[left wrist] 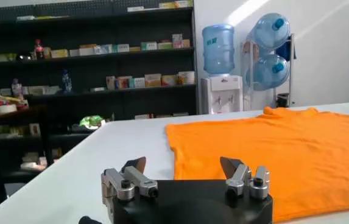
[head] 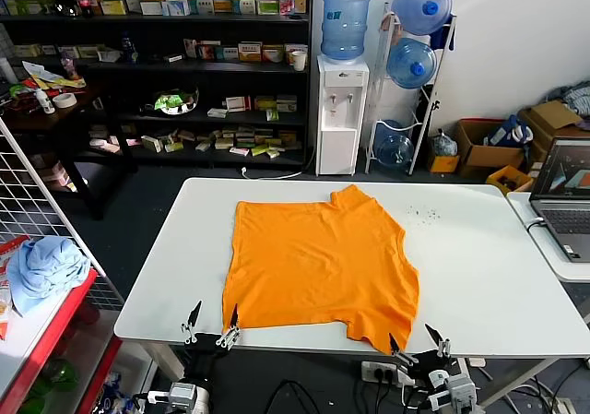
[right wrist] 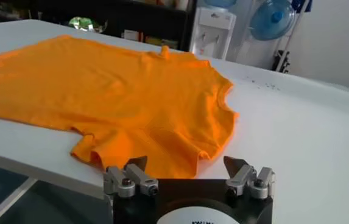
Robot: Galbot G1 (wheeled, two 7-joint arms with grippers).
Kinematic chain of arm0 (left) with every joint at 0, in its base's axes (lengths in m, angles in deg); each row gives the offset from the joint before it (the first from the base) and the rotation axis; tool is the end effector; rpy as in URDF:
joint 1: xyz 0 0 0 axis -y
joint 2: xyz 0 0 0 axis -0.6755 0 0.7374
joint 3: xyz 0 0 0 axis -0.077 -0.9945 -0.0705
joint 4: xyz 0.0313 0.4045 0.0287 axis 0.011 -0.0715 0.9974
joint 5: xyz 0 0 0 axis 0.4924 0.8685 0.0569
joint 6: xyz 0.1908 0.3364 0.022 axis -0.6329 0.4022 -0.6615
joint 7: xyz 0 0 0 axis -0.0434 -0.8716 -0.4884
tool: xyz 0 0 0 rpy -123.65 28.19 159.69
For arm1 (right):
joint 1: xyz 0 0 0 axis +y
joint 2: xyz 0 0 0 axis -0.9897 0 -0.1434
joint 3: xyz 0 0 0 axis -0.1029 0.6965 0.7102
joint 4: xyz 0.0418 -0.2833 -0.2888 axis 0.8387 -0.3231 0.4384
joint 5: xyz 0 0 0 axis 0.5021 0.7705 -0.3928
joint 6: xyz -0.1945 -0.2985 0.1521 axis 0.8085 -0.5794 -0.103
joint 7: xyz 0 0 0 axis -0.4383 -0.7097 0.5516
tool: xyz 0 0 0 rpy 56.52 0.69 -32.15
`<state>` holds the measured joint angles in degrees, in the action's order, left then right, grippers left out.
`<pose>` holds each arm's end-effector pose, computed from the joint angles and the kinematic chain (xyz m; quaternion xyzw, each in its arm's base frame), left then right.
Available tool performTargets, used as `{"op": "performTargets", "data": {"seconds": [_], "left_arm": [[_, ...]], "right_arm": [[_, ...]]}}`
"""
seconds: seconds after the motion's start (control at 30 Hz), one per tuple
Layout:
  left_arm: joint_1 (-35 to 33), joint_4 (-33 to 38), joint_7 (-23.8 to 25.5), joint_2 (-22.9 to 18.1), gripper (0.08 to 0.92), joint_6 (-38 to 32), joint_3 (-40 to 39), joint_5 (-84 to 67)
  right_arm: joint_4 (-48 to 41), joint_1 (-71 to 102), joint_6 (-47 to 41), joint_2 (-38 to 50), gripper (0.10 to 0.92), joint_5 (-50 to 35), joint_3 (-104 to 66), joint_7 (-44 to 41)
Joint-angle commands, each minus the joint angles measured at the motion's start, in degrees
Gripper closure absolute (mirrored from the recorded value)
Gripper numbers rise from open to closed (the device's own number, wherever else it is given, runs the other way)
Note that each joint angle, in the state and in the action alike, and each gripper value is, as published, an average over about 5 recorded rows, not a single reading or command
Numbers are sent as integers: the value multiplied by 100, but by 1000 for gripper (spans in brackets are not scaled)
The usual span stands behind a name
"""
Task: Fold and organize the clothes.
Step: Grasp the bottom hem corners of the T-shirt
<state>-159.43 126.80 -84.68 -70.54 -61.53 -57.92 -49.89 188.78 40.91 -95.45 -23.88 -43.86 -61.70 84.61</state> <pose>0.1794 0.0047 -0.4684 -0.0308 -0.9957 -0.0432 0.0757 0.1665 -0.0844 -0.4115 0.0638 -0.9631 0.0869 0.2466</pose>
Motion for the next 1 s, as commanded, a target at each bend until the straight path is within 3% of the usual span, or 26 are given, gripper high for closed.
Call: {"op": "performTargets", "data": {"seconds": [0.03, 0.4, 0.77, 0.9, 1.0], "left_arm": [[5, 77, -14, -2, 177, 535, -17, -60], [0, 388, -21, -5, 177, 1792, -157, -215], [-191, 479, -33, -31, 177, 1902, -141, -219], [-161, 403, -11, -53, 185, 1874, -126, -218], [-105, 336, 2, -58, 242, 1867, -103, -238]], "right_arm": [[-170, -127, -11, -5, 203, -34, 20, 3], [-529, -461, -22, -92, 203, -166, 122, -28], [-579, -551, -23, -156, 205, -168, 233, -79], [-566, -546, -30, -194, 276, -158, 255, -75], [-545, -511, -48, -213, 362, -150, 261, -65]]}}
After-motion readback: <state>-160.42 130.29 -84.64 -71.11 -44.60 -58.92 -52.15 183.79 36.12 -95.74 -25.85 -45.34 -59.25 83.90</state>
